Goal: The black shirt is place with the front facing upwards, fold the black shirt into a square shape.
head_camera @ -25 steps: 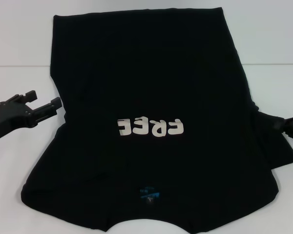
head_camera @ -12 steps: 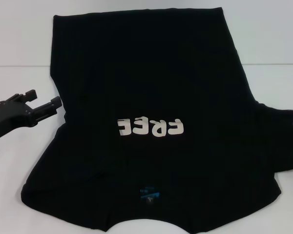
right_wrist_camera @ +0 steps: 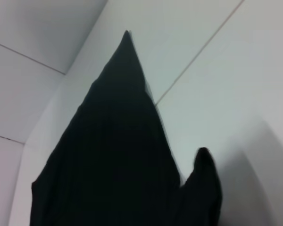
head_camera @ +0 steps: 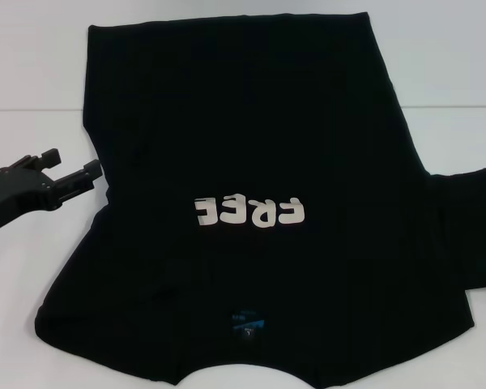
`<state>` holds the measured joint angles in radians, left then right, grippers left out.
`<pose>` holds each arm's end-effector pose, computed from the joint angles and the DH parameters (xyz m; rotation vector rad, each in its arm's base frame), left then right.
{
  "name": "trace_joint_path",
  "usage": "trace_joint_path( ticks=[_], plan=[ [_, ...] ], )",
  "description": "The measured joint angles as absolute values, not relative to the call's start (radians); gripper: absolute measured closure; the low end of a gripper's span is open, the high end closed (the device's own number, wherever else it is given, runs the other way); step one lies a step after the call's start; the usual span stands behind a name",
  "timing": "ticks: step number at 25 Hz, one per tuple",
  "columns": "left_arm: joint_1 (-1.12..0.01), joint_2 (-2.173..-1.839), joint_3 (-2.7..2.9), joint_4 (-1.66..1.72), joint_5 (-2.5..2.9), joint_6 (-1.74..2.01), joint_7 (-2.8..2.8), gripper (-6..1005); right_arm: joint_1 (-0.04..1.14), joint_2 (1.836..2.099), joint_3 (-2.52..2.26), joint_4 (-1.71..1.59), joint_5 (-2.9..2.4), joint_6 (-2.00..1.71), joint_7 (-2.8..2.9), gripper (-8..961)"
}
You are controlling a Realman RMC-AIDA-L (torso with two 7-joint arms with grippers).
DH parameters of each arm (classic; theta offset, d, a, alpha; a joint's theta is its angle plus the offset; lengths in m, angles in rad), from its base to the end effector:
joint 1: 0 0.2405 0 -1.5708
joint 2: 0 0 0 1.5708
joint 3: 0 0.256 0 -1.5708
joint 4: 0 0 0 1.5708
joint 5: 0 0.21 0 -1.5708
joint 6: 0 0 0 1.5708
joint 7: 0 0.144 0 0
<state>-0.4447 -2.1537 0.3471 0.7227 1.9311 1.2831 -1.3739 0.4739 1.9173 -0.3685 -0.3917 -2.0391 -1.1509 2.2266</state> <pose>-0.3264 0.3389 0.0432 -2.0716 -0.8665 -0.7316 0.3839 0.3393 0.0636 -1.5585 1.9159 0.8885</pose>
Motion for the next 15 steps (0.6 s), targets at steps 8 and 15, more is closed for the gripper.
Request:
trace_joint_path(
  ticks=[8,15],
  plan=[
    [-0.442,-2.154,0.347,0.726,1.931,1.282,-1.379,122,0.450,1.912,-0.319,-0.414,-2.039,-1.209,2.228,931],
    [-0.442,-2.154,0.347,0.725,1.932,1.282,-1.382,122,0.433,1.905,-0.285,-0.414,-2.037,-1.244,2.222,931]
  ],
)
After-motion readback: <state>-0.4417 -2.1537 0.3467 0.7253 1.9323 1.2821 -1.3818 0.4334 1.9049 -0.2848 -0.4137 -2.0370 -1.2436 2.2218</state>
